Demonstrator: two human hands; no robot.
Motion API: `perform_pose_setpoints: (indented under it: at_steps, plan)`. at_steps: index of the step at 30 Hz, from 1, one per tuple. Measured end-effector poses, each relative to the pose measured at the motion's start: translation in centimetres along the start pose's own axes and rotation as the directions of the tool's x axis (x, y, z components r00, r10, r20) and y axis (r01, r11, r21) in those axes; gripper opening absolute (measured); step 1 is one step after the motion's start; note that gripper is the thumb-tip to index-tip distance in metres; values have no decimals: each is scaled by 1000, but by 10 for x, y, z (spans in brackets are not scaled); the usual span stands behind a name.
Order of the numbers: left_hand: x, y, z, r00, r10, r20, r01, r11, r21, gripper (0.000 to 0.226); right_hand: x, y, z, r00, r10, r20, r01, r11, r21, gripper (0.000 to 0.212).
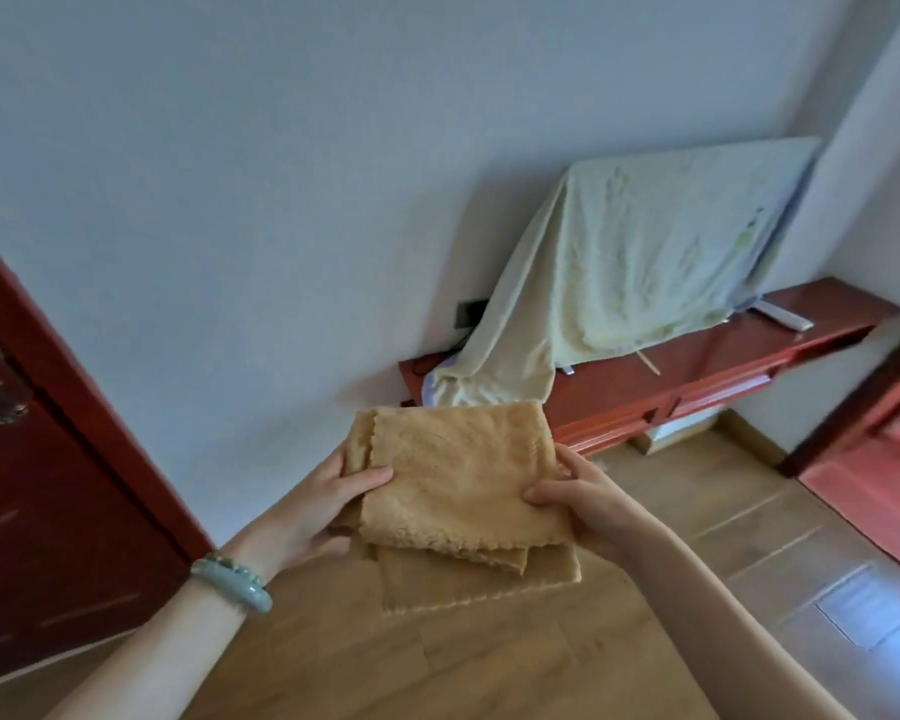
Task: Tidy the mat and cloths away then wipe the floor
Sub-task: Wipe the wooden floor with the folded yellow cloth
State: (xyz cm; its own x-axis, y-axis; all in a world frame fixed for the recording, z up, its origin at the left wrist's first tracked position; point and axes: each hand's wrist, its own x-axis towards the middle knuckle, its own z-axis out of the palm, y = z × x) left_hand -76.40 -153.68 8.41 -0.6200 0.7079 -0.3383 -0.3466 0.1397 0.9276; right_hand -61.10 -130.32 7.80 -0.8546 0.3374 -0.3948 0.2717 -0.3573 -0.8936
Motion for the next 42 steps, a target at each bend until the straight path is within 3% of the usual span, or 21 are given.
perform_pose_setpoints:
  at_steps: [2, 6, 8, 12, 18, 24, 28, 31, 39, 42]
  plan:
    - [28, 3, 42, 997, -22, 72, 18, 999, 50, 65, -16, -5, -43, 997, -28, -70, 29, 999, 16, 64]
    - [80, 3, 123, 974, -78, 211, 55, 992, 110, 66, -55, -9, -121, 975, -39, -217, 56, 996, 70, 48]
    - [98, 3, 163, 949, -91, 302, 46, 987, 154, 53, -75, -6, -157, 959, -41, -280, 78, 990, 122, 50]
    - [135, 2, 239, 850, -155, 504, 9, 960, 279, 52, -116, 5, -217, 899, -55, -435, 157, 967, 202, 66]
    - [183, 1, 355, 691, -257, 676, -46, 917, 396, 62, -155, 19, -287, 788, -57, -613, 289, 914, 286, 70]
    - [248, 6, 444, 578, -352, 736, -39, 889, 456, 48, -152, 7, -358, 666, -42, -745, 371, 885, 282, 71]
    - [303, 23, 504, 494, -392, 776, -59, 876, 480, 54, -137, -17, -410, 581, -42, -813, 397, 887, 238, 72]
    - [345, 34, 548, 475, -375, 796, -64, 888, 456, 53, -124, -39, -449, 533, -49, -845, 424, 880, 216, 73]
    - [415, 47, 653, 388, -408, 826, -22, 892, 451, 49, -105, -74, -545, 457, -34, -889, 445, 874, 195, 83]
    - [442, 48, 697, 366, -422, 829, 37, 897, 440, 56, -102, -87, -587, 446, -46, -894, 481, 855, 196, 72]
